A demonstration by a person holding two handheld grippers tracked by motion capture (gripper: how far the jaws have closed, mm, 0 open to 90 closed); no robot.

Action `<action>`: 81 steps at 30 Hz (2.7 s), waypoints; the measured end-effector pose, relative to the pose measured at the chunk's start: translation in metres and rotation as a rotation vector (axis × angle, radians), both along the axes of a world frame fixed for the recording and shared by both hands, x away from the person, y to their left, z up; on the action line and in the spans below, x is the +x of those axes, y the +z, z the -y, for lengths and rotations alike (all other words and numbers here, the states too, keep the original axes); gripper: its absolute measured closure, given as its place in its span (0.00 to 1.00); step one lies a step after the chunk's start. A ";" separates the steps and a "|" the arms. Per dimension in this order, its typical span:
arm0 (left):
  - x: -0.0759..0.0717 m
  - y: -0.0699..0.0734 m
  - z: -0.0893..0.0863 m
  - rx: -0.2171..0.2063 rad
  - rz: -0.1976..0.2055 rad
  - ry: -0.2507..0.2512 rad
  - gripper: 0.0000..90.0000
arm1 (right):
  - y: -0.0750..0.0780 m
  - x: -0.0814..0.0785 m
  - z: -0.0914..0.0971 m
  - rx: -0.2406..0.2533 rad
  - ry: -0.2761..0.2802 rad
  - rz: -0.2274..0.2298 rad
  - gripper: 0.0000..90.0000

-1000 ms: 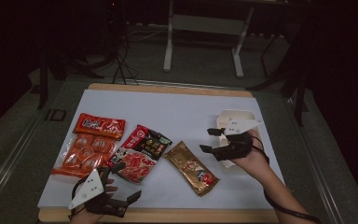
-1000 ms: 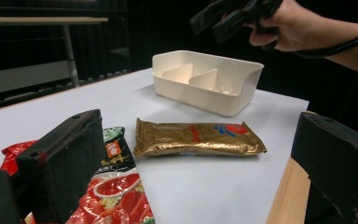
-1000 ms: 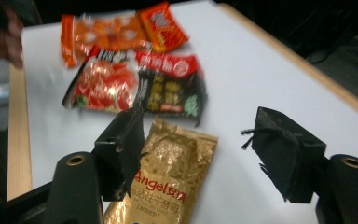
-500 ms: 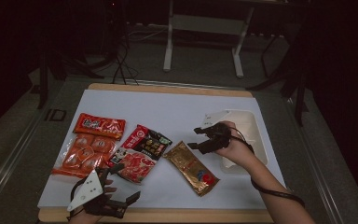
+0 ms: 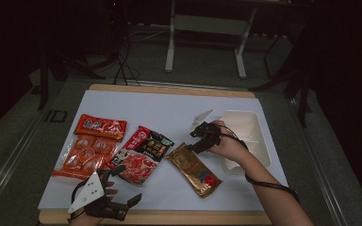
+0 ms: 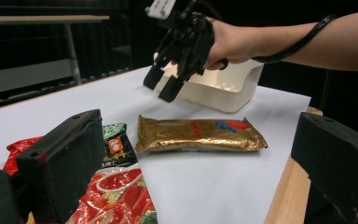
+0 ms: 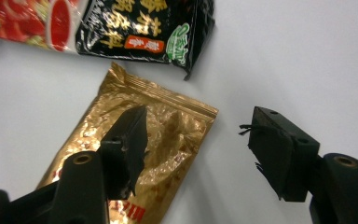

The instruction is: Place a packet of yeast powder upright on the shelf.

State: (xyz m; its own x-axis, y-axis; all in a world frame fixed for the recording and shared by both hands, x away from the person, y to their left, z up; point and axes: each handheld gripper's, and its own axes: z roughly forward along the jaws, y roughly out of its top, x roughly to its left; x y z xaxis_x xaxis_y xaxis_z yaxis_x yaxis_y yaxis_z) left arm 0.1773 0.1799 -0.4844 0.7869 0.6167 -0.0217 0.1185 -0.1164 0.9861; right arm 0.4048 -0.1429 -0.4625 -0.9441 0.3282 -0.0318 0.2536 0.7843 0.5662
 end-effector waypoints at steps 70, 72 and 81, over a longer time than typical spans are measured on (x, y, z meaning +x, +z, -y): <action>0.002 -0.004 0.005 0.033 -0.025 -0.023 0.04 | -0.009 0.014 -0.044 -0.228 0.028 -0.099 1.00; 0.002 -0.004 0.005 0.033 -0.024 -0.020 0.04 | -0.005 0.012 -0.043 -0.230 0.026 -0.096 1.00; 0.002 -0.004 0.004 0.031 -0.023 -0.020 0.04 | 0.013 0.006 -0.038 -0.195 0.050 -0.079 1.00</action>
State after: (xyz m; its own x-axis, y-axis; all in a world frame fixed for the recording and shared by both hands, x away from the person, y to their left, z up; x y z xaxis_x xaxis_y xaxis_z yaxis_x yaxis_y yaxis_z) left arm 0.1795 0.1760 -0.4881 0.7988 0.6013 -0.0209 0.1381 -0.1493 0.9791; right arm 0.4106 -0.1053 -0.4499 -0.9612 0.2756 -0.0157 0.2489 0.8899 0.3822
